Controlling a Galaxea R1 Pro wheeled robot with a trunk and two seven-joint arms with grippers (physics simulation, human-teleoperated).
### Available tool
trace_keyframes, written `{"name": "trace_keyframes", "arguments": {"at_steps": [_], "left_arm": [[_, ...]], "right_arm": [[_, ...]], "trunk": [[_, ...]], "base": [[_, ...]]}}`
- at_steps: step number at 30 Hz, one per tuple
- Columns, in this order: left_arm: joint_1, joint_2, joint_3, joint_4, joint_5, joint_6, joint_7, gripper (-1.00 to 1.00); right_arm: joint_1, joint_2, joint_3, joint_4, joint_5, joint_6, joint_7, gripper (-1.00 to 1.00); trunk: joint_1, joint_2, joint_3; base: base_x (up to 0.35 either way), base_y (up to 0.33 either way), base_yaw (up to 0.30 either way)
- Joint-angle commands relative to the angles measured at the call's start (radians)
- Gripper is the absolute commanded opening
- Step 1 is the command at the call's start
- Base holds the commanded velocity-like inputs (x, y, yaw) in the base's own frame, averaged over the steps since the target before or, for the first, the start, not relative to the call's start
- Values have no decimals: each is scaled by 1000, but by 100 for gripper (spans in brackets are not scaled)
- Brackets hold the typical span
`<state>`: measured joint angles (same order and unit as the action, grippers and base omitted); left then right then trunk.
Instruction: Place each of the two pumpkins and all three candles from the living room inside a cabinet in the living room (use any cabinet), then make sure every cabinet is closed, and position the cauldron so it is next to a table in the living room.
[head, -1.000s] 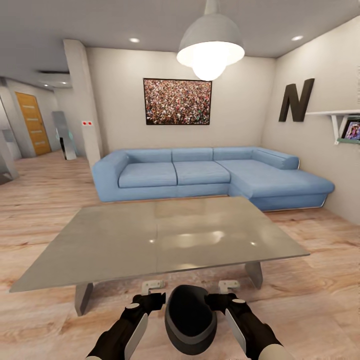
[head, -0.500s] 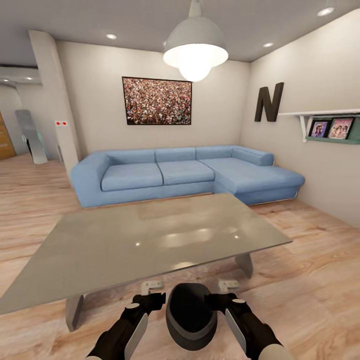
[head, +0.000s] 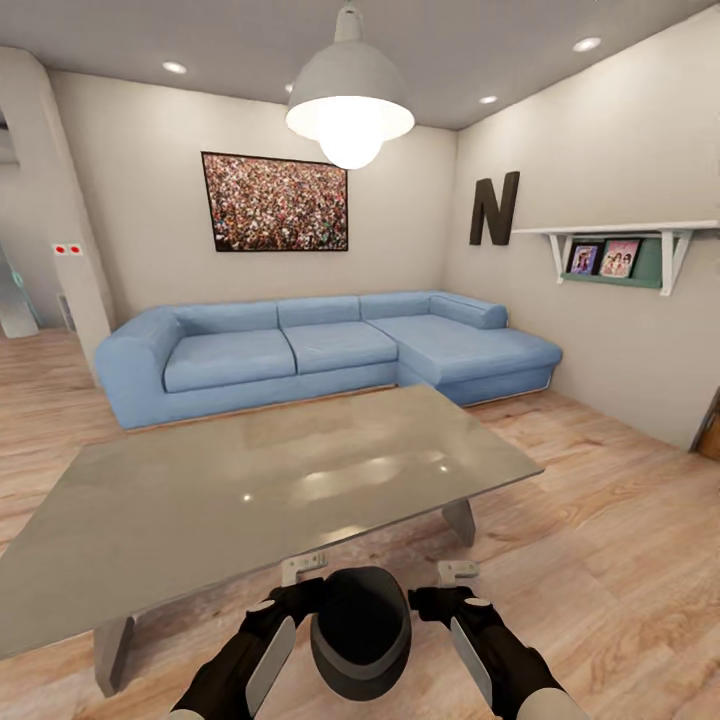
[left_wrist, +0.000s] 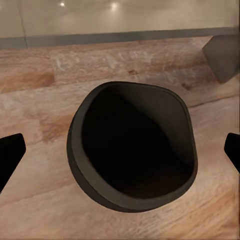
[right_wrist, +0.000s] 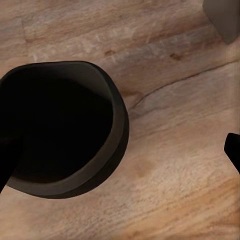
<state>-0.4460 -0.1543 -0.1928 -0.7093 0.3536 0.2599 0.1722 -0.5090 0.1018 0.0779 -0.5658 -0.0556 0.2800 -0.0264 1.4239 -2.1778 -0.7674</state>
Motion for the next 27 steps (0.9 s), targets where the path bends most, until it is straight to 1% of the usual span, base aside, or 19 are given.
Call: {"name": "trace_keyframes", "arguments": {"at_steps": [1, 7, 13, 18, 22, 27], "left_arm": [[0, 1, -5, -2, 12, 9, 9, 100], [0, 1, -4, -4, 14, 26, 9, 100], [0, 1, -3, -4, 15, 27, 9, 100], [0, 1, -3, -4, 16, 28, 9, 100], [0, 1, -2, -4, 17, 28, 9, 100], [0, 2, -1, -4, 18, 28, 9, 100]], "right_arm": [[0, -1, 3, -2, -6, 5, -3, 100], [0, -1, 2, -6, -6, 5, -1, 100], [0, -1, 0, -6, -6, 11, 27, 100], [0, -2, -1, -6, -24, 8, 33, 100], [0, -2, -1, -6, -27, 5, 34, 100], [0, -2, -1, -6, -27, 4, 34, 100]], "trunk": [[-4, 7, 2], [-27, 49, 21], [-50, 91, 40], [-69, 126, 55], [-85, 154, 68], [-104, 189, 84]], "base": [[0, 0, -19], [-8, 10, -54], [-165, 145, -247], [-52, 47, -245], [-34, 28, -55], [-160, 181, -25]]}}
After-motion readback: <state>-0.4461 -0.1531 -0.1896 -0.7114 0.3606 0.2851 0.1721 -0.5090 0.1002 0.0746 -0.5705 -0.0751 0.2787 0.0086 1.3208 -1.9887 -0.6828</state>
